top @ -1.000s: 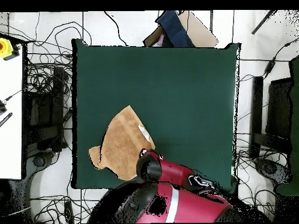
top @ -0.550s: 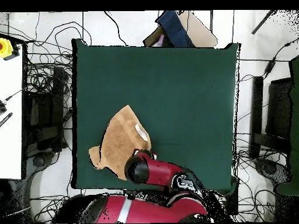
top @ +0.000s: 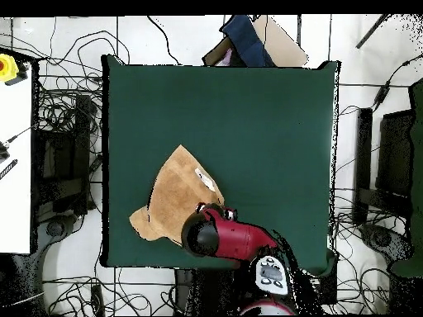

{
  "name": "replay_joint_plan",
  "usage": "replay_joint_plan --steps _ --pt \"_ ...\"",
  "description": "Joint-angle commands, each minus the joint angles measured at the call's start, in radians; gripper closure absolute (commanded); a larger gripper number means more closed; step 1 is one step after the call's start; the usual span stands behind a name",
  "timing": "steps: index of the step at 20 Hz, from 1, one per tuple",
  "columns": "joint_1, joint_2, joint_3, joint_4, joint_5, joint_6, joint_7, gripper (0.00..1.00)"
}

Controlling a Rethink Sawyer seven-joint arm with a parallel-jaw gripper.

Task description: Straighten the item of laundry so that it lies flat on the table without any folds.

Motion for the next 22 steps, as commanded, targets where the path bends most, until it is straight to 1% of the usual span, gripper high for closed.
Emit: replay_joint_plan --steps 1,7,11,14,18,19,22 --pt "-0.015 -0.072 -0.061 -0.128 -0.065 0.042 0.043 1.00" --pt "-0.039 -0.061 -0.049 -0.148 -0.107 0.017 0.047 1.00" --pt "-0.094 -0.044 -0.004 -0.167 -0.147 -0.001 0.036 1.00" --pt "-0.116 -0.038 0.014 -0.181 -0.174 -0.006 0.030 1.00" --pt "-0.145 -0.016 0.042 -0.185 -0.203 -0.042 0.051 1.00" --pt "-0.174 -0.014 0.075 -0.182 -0.219 -0.059 0.048 1.00" --pt "-0.224 0.006 0.130 -0.194 -0.252 -0.106 0.058 1.00"
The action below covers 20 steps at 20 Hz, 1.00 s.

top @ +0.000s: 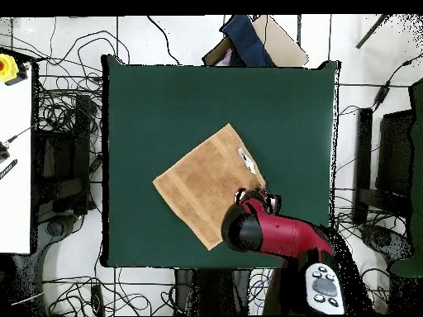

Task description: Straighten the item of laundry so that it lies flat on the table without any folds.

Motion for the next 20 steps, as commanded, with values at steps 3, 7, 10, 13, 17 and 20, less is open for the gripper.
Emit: replay_joint_plan --steps 3,7,10,13,17,20 --pt "-0.079 0.066 0.159 -0.079 -0.086 -0.107 0.071 1.00" --pt "-0.077 0.064 0.151 -0.086 -0.103 -0.115 0.075 1.00" --pt "-0.097 0.064 0.166 -0.094 -0.120 -0.105 0.067 1.00" --pt "-0.110 0.065 0.173 -0.097 -0.133 -0.093 0.061 1.00" --pt "-0.119 0.055 0.190 -0.091 -0.141 -0.045 0.054 0.00" --pt "-0.093 0.025 0.176 -0.073 -0.107 -0.001 0.071 0.00"
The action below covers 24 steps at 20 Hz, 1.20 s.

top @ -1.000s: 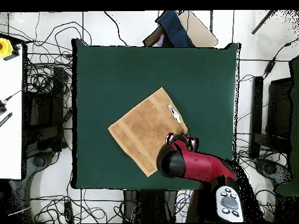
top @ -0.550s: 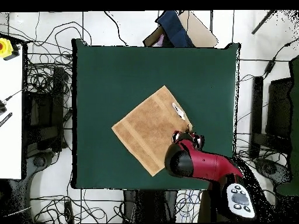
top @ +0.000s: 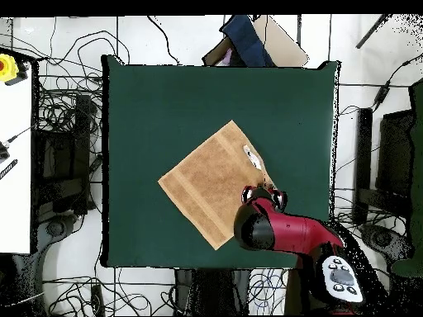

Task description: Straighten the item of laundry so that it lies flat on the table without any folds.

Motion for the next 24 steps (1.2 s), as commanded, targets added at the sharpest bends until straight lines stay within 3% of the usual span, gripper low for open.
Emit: replay_joint_plan --steps 1,5,9,13,18,24 --pt "0.057 -0.039 0.056 -0.035 0.017 0.068 0.102 0.00" --pt "0.231 -0.074 -0.103 0.003 0.092 0.052 0.197 0.00" --pt "0.251 -0.110 -0.094 0.042 0.137 0.098 0.213 0.00" --pt "0.204 -0.215 0.003 0.099 0.180 0.202 0.177 0.00" --pt "0.050 -0.268 0.206 0.206 0.165 0.189 0.112 0.00" --pt "0.064 -0.345 0.221 0.211 0.188 0.311 0.075 0.00"
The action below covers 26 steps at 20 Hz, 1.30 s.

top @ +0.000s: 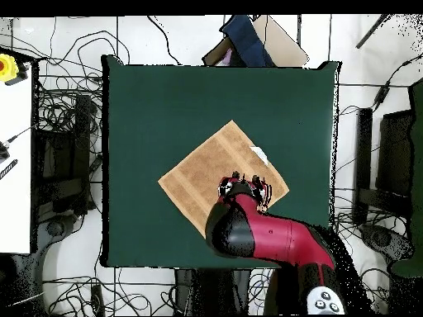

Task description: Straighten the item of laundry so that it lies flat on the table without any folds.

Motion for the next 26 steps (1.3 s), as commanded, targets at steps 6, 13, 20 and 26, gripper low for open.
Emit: replay_joint_plan --steps 6,13,20,26 --pt "0.031 -0.103 0.140 0.075 0.078 0.268 0.078 0.00" --pt "0.055 -0.146 0.139 0.008 0.097 0.416 0.059 0.00" --pt "0.061 -0.149 0.142 -0.007 0.108 0.450 0.063 0.00" --pt "0.055 -0.146 0.157 -0.009 0.101 0.441 0.060 0.00"
